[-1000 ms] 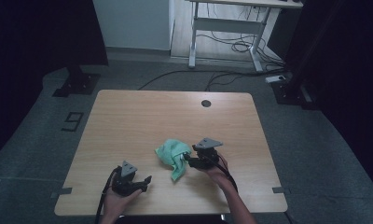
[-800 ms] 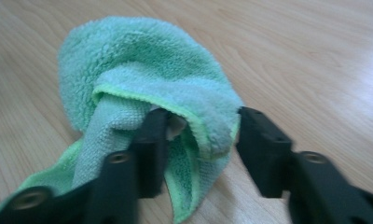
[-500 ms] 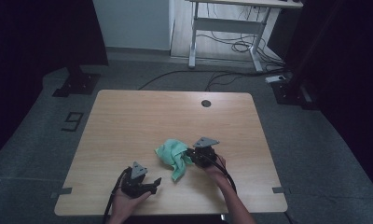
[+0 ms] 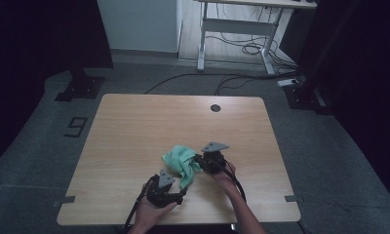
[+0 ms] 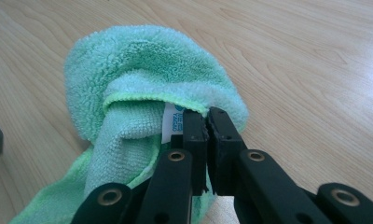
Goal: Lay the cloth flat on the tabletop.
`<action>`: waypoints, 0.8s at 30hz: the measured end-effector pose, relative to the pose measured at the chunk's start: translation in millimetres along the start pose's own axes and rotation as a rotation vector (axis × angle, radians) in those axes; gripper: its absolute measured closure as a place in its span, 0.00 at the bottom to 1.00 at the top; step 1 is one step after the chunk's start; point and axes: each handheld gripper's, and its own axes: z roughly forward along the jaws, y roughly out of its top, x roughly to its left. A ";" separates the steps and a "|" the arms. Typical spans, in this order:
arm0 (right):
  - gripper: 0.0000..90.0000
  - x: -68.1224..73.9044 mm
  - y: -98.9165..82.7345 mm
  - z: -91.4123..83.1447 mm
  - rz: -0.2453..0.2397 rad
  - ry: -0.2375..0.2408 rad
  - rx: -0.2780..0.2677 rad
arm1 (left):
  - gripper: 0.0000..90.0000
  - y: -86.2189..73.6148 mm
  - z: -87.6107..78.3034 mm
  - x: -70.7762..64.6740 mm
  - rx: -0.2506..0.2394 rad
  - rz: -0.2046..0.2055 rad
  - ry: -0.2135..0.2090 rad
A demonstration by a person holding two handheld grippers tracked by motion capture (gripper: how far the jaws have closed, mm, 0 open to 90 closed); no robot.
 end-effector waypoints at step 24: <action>0.96 -8.2 1.6 -19.0 0.034 0.026 -0.045 | 0.99 0.0 12.3 4.1 0.013 0.075 -0.008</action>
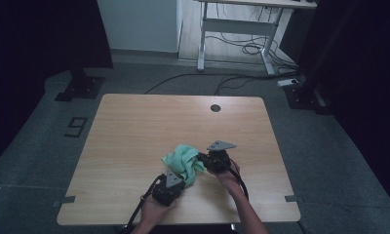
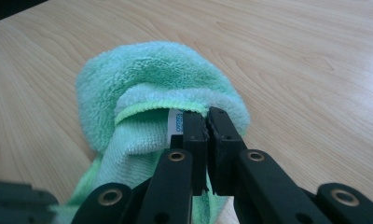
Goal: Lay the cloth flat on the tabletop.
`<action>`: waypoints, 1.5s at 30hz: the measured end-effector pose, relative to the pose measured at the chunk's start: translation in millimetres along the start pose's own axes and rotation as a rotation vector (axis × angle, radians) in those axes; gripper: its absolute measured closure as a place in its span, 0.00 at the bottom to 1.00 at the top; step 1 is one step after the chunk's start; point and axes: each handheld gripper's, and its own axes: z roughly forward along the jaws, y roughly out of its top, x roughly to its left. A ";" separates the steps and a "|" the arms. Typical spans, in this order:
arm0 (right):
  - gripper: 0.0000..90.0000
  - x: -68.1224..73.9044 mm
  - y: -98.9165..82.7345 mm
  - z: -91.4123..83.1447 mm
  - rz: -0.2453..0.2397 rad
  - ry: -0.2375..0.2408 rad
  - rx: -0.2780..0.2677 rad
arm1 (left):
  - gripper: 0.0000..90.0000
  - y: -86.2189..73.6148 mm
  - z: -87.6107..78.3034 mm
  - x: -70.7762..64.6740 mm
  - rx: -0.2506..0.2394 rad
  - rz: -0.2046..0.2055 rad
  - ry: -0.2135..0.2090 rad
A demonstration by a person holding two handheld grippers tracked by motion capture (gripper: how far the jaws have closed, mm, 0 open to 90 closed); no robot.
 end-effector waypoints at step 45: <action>0.63 -66.3 11.0 -23.9 0.184 -0.146 -0.028 | 0.74 -30.4 -67.4 52.9 -0.083 -0.086 -0.008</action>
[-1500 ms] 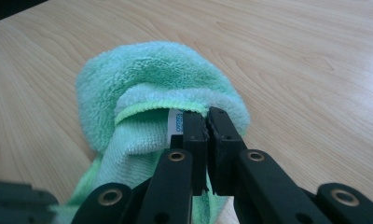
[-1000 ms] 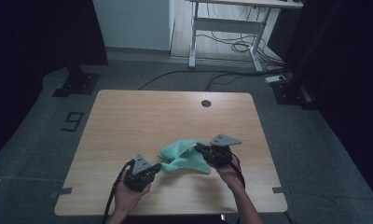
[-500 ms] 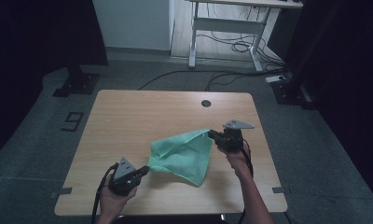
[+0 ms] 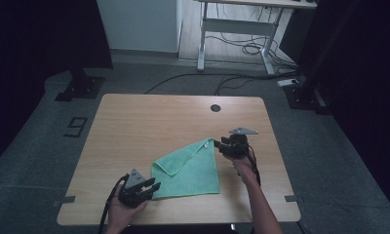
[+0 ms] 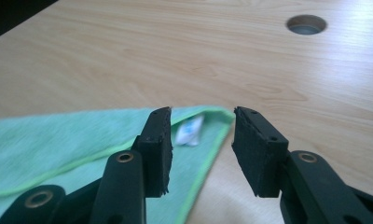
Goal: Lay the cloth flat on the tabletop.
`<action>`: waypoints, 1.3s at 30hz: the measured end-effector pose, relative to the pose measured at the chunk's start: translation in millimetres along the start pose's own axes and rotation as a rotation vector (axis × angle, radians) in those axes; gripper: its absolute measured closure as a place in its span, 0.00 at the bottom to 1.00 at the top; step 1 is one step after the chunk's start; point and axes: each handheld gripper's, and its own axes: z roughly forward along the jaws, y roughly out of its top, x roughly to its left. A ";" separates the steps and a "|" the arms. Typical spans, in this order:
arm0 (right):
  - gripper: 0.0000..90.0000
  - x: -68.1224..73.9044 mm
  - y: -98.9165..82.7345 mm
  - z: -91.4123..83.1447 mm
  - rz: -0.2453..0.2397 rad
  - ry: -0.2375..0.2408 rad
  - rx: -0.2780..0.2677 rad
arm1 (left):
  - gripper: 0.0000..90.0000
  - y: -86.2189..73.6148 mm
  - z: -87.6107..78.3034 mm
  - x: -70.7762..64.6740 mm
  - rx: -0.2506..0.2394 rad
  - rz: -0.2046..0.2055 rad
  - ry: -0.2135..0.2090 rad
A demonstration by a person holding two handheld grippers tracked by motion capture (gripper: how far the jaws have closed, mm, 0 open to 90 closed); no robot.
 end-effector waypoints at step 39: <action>0.62 61.4 -82.6 -2.0 -0.128 0.091 0.148 | 0.58 37.0 63.6 3.1 0.069 0.099 0.021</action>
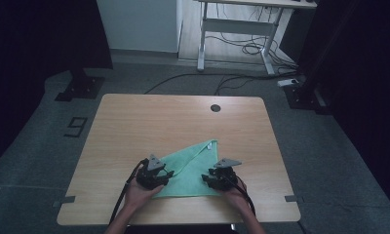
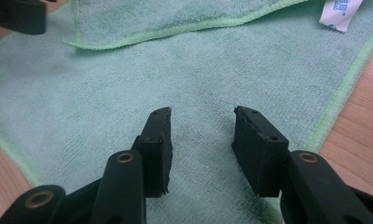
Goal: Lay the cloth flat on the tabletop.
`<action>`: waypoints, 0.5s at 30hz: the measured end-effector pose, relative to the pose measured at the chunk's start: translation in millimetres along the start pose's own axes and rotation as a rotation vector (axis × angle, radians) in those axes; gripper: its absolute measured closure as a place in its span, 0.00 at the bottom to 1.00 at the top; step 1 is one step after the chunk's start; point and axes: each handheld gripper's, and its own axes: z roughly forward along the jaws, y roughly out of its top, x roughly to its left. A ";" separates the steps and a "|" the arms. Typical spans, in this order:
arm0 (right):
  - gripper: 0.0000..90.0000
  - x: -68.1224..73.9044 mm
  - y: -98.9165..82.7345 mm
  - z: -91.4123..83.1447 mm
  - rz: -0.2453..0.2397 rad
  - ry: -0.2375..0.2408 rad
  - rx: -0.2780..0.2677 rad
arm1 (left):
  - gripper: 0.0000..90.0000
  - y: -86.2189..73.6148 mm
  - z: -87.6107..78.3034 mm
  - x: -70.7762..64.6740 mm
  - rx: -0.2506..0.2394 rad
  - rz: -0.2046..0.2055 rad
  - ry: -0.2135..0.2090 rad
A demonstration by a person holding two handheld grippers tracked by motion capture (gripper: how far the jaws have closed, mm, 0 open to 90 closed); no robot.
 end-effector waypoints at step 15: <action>0.62 1.5 -4.3 -3.5 0.005 -0.001 -0.008 | 0.88 0.9 30.5 -2.9 0.080 0.051 0.074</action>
